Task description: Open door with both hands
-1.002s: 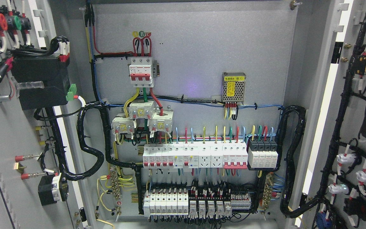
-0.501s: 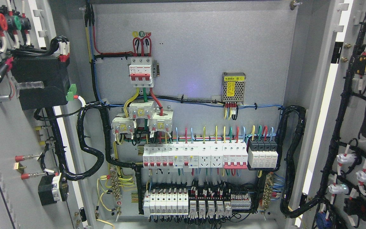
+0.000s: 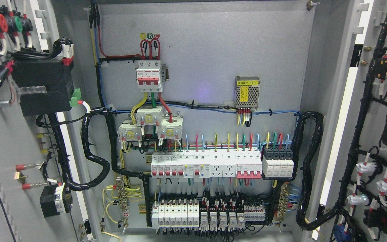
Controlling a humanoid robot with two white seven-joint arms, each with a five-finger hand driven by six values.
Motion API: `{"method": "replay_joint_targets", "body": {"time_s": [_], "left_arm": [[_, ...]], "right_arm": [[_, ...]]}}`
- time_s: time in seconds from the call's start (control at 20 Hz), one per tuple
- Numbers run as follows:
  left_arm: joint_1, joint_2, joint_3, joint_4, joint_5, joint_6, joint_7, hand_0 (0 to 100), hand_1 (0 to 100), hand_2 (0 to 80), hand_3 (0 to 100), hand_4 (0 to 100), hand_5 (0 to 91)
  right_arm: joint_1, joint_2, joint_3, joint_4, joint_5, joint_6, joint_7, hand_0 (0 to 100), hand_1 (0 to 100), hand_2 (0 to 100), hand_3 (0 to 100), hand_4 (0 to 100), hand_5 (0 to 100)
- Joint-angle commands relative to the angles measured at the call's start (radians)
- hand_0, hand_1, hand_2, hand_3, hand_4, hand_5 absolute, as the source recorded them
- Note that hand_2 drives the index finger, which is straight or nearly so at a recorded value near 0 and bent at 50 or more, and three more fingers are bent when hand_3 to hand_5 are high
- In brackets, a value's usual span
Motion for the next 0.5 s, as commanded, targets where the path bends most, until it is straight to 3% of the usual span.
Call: {"method": "replay_joint_targets", "body": {"time_s": [0.0, 0.25, 0.45], "left_arm": [[-0.065, -0.010, 0.018, -0.069, 0.006, -0.020, -0.001, 0, 0, 0.0, 0, 3, 0.0], [-0.099, -0.005, 0.033, -0.069, 0.022, -0.108, -0.001, 0, 0, 0.0, 0, 3, 0.0], [-0.100, 0.002, 0.045, -0.072, 0.031, -0.182, -0.001, 0, 0, 0.0, 0, 3, 0.0]], "right_arm": [[-0.001, -0.050, -0.032, -0.048, 0.000, -0.006, 0.000, 0, 0, 0, 0, 0, 0], [0.002, -0.076, -0.034, -0.040, -0.011, -0.006, 0.000, 0, 0, 0, 0, 0, 0], [0.004, -0.075, -0.032, -0.038, -0.049, -0.001, 0.000, 0, 0, 0, 0, 0, 0]]}}
